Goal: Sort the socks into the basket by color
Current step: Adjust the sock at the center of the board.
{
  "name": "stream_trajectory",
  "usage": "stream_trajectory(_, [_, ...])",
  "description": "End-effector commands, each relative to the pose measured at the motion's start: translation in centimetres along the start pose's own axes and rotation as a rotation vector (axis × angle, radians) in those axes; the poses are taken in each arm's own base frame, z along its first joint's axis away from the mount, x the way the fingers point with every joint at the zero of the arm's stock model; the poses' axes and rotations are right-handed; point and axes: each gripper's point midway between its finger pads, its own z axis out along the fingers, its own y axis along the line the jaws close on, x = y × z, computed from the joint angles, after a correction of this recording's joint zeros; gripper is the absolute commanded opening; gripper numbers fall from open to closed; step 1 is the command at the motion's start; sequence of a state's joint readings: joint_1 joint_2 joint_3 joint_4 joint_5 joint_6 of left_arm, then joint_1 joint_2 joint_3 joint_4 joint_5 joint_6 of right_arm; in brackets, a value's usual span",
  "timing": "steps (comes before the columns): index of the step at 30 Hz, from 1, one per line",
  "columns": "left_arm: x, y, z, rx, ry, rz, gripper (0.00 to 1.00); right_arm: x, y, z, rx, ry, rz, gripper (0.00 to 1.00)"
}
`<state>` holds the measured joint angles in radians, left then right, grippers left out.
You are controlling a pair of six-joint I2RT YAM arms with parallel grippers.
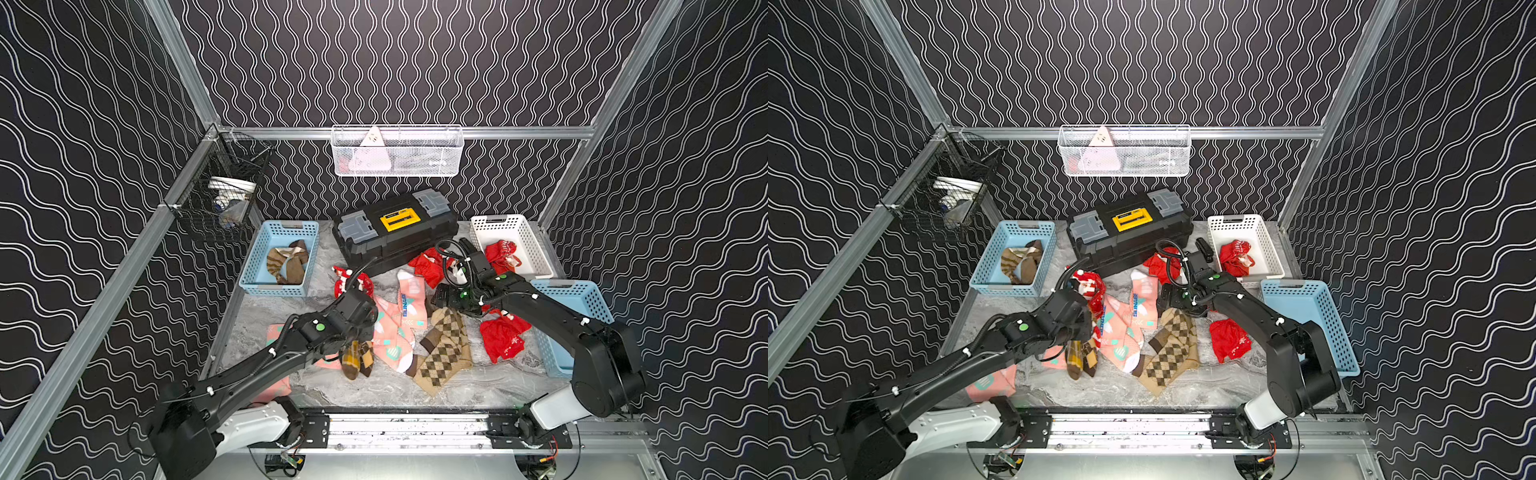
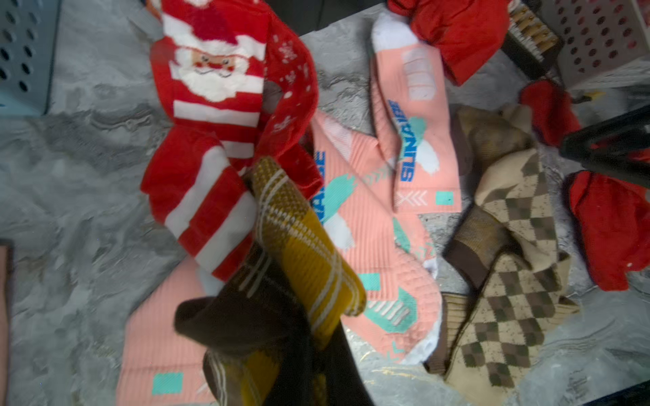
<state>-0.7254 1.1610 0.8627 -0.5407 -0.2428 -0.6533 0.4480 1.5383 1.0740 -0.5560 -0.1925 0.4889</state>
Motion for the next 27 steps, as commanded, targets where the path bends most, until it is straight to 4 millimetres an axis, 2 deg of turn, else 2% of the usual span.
stream_trajectory(1, [-0.9, -2.1, 0.7, 0.068, -0.025, 0.019, 0.00, -0.2, -0.1, -0.2, 0.010, -0.010, 0.006, 0.99])
stream_trajectory(6, [1.7, -1.0, 3.5, -0.025, 0.103, 0.041, 0.01, 0.0, -0.3, -0.4, 0.017, -0.014, 0.005, 0.99])
stream_trajectory(12, [2.1, -1.3, 4.0, -0.012, 0.113, 0.036, 0.44, 0.3, -0.5, -0.2, 0.017, -0.011, 0.011, 0.99])
stream_trajectory(15, [1.4, -1.3, 3.4, -0.014, 0.088, 0.036, 0.52, 0.3, -0.5, -0.3, 0.016, -0.014, 0.011, 0.99])
stream_trajectory(19, [1.0, -0.9, 3.2, -0.036, 0.077, 0.050, 0.52, 0.3, -0.5, -0.2, 0.015, -0.014, 0.012, 0.99])
stream_trajectory(24, [1.1, -0.8, 3.5, -0.047, 0.078, 0.055, 0.27, 0.4, -0.5, -0.1, 0.012, -0.013, 0.014, 0.99])
stream_trajectory(26, [1.3, -1.0, 3.7, -0.043, 0.091, 0.055, 0.26, 0.5, -0.6, -0.1, 0.017, -0.011, 0.013, 0.99])
stream_trajectory(27, [1.5, -1.0, 3.6, -0.047, 0.102, 0.057, 0.30, 0.5, -0.6, -0.1, 0.017, -0.010, 0.013, 0.99])
